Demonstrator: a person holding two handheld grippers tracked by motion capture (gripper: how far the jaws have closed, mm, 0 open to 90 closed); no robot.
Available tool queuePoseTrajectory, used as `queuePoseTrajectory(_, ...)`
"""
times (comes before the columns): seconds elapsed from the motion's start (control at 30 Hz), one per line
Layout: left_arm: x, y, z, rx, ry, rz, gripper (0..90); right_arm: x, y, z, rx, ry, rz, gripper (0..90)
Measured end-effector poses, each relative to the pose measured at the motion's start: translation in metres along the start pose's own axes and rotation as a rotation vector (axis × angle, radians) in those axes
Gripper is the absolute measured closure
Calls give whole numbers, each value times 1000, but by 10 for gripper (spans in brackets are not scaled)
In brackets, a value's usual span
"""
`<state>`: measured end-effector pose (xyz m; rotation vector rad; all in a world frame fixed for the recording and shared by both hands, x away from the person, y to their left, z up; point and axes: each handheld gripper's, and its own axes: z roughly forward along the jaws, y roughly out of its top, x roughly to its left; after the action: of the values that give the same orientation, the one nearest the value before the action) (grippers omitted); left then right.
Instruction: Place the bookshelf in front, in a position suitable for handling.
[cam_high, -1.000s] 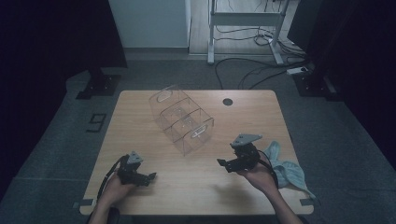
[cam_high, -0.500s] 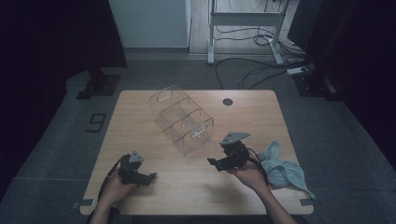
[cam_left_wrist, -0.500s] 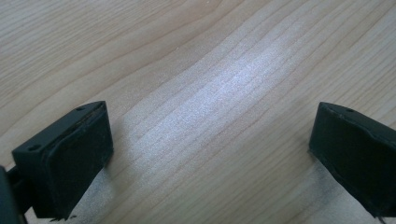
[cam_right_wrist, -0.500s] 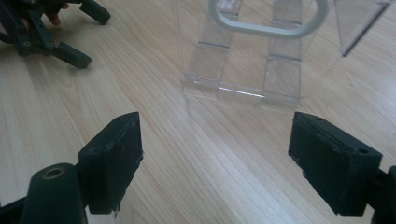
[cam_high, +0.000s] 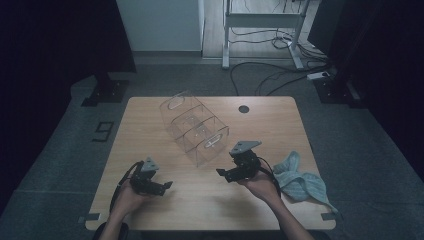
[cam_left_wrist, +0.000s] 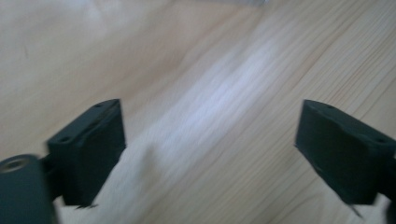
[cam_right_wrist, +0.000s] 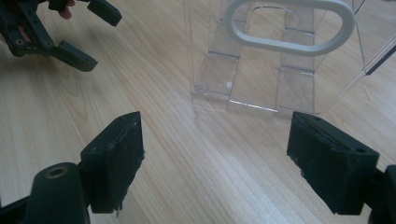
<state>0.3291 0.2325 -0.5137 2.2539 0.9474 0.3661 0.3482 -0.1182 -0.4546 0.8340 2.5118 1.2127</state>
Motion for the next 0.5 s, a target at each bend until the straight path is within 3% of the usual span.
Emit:
queuePoseTrajectory(0.07, -6, 13, -2, -46, -8, 10, 170, 0, 1, 1, -7, 1, 5, 185)
queuePoseTrajectory(0.2, -16, 30, -5, -75, -21, 41, 234, -1, 2, 0, -13, -3, 8, 192)
queuePoseTrajectory(0.33, -20, 43, -6, -101, -28, 48, 322, -2, 1, -2, -12, -10, 13, 202)
queuePoseTrajectory(0.37, -23, 53, -6, -129, -33, 54, 340, -3, 0, -3, -10, -10, 13, 205)
queuePoseTrajectory(0.43, -24, 58, -6, -141, -40, 58, 383, -4, -2, -4, -10, -15, 14, 211)
queuePoseTrajectory(0.5, -31, 74, -1, -155, -38, 75, 417, -6, -5, -7, -7, -19, 14, 215)
